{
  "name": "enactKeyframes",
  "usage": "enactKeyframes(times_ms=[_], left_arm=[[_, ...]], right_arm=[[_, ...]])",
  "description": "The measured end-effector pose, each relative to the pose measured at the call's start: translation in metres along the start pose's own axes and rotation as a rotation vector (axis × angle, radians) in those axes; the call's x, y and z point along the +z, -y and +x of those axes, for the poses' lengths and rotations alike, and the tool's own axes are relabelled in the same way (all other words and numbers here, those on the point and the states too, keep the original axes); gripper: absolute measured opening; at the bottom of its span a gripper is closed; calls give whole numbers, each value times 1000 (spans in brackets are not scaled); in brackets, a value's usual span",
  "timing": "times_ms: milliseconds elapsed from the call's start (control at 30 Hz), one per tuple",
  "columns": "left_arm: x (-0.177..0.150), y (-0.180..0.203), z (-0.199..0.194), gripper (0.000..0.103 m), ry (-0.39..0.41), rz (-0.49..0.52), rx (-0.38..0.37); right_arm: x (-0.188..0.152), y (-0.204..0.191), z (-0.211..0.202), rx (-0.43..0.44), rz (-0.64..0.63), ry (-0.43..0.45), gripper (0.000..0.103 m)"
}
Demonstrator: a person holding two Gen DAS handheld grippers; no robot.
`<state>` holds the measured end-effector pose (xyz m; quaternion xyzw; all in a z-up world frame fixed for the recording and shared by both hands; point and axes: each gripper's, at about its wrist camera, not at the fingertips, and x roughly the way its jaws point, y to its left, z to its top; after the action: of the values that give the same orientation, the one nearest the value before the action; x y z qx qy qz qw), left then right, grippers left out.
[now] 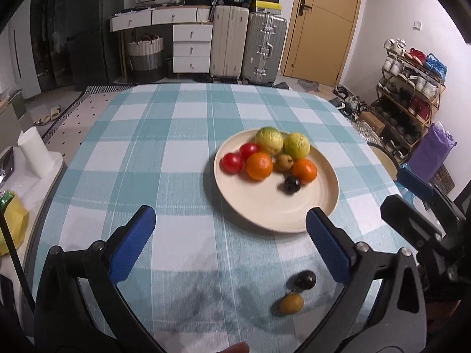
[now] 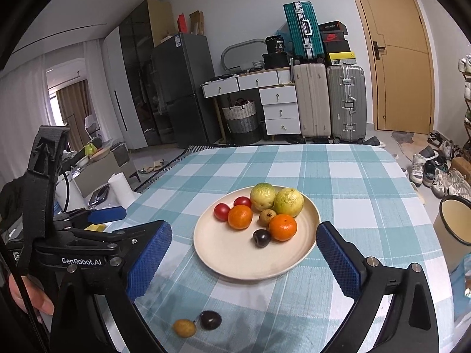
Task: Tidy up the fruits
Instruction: 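Withdraw both tools toward the last dark plum and brown fruit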
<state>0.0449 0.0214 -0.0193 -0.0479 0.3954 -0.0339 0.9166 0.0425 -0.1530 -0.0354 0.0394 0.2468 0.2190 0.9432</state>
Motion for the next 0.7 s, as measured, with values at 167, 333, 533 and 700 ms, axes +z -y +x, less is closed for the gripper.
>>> enactKeyframes(times_ms=[167,333,533,700], left_arm=[[-16,-2,0,102,-29,-7,-10],[-39,0,7,102,-81,-1,-55],[-63,6,19,102,-143,8,-80],[-73,13,24,102,-182,25,-91]], right_arm=[[-8,-2,-5,18,4,-25,101],[-16,-4,-10,16,7,-46,101],[-25,-2,-11,2,15,-84,101],[-34,1,-8,-3,33,-136,101]])
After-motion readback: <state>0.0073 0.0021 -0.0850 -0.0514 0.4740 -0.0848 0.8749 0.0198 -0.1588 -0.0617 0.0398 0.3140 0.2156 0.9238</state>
